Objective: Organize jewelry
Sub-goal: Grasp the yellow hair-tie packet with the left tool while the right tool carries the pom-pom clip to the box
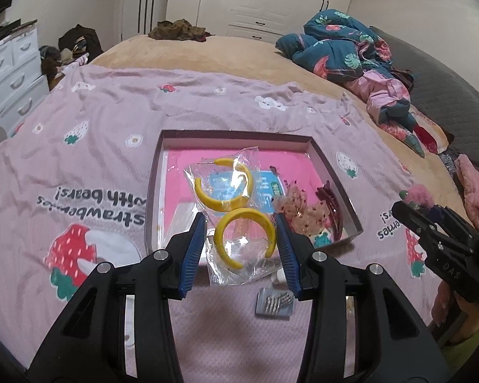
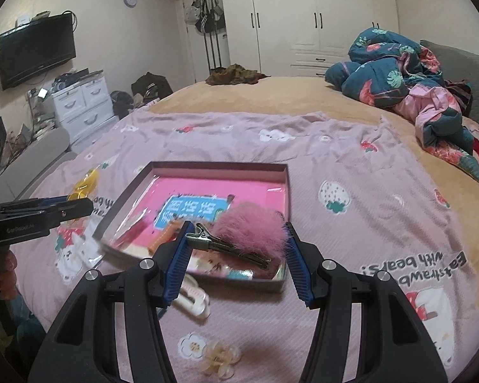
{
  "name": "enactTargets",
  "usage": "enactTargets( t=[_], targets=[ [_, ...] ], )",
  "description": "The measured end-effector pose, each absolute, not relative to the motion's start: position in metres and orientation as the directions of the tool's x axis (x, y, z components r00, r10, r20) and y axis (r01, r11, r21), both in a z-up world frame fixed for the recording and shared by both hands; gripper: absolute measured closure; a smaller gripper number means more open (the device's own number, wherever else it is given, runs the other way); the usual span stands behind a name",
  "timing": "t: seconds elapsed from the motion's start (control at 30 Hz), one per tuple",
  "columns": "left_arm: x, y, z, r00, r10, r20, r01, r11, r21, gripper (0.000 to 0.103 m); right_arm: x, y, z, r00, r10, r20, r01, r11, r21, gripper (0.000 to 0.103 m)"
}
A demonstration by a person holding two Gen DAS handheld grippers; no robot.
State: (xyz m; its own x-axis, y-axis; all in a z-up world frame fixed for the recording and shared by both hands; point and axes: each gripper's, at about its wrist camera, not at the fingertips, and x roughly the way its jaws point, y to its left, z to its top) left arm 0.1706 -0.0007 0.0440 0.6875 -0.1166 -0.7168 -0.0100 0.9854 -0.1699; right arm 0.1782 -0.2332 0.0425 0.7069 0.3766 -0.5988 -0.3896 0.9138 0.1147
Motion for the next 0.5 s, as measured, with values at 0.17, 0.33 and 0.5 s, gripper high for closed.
enactTargets(
  t=[0.17, 0.33, 0.5],
  targets=[
    [0.182, -0.001, 0.045, 0.687, -0.117, -0.717, -0.007, 0.986, -0.168, 0.067, 0.192, -0.234, 0.047, 0.715, 0.358, -0.601, -0.377, 0.921, 0.100, 0.049],
    [0.193, -0.001, 0.044, 0.680, -0.115, -0.724, 0.002, 0.988, -0.155, 0.067, 0.203, -0.234, 0.048, 0.719, 0.351, -0.600, -0.368, 0.925, 0.100, 0.049],
    [0.205, 0.001, 0.039, 0.669, -0.118, -0.734, 0.007, 0.988, -0.152, 0.067, 0.211, -0.229, 0.049, 0.721, 0.344, -0.602, -0.369, 0.925, 0.087, 0.049]
  ],
)
